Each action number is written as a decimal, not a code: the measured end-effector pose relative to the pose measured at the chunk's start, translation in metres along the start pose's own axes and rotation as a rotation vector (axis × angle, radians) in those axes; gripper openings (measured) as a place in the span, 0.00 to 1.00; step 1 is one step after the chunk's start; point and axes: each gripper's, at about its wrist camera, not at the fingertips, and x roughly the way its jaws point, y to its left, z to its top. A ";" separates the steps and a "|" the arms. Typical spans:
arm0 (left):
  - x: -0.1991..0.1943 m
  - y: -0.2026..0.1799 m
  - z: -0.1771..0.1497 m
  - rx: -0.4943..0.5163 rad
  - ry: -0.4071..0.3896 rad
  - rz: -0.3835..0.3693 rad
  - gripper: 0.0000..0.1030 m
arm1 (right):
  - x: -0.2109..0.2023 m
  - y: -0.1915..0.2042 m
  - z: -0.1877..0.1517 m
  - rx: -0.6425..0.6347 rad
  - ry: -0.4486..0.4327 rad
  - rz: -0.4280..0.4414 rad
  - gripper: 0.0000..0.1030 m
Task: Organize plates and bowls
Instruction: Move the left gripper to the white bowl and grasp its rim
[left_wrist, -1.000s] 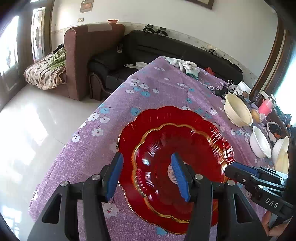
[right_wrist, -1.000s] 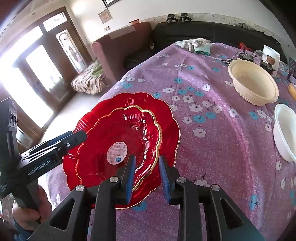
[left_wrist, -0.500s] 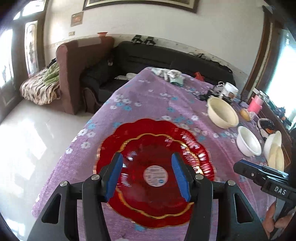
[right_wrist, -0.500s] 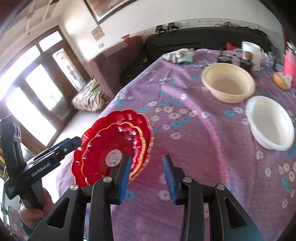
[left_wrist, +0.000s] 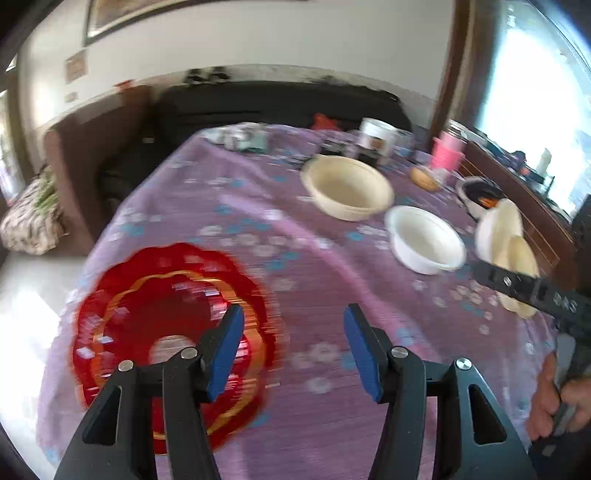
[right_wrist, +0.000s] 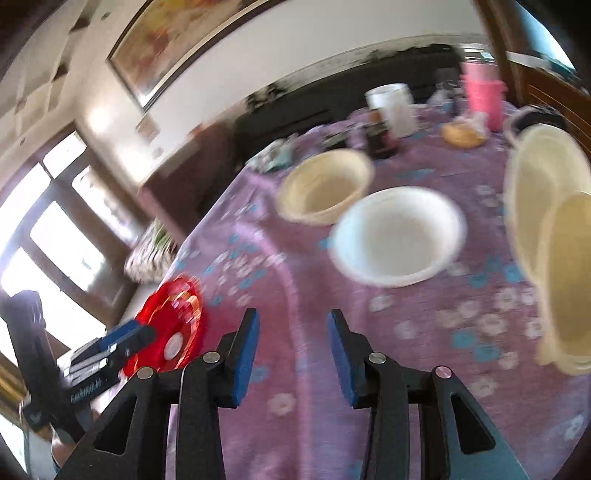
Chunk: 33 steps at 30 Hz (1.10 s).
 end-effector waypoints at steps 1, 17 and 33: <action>0.005 -0.008 0.003 0.006 0.010 -0.019 0.54 | -0.005 -0.013 0.004 0.027 -0.014 -0.017 0.41; 0.154 -0.082 0.083 -0.006 0.194 -0.075 0.54 | 0.029 -0.090 0.048 0.151 0.019 -0.283 0.40; 0.176 -0.114 0.077 0.071 0.205 -0.103 0.13 | 0.047 -0.089 0.048 0.090 0.043 -0.308 0.12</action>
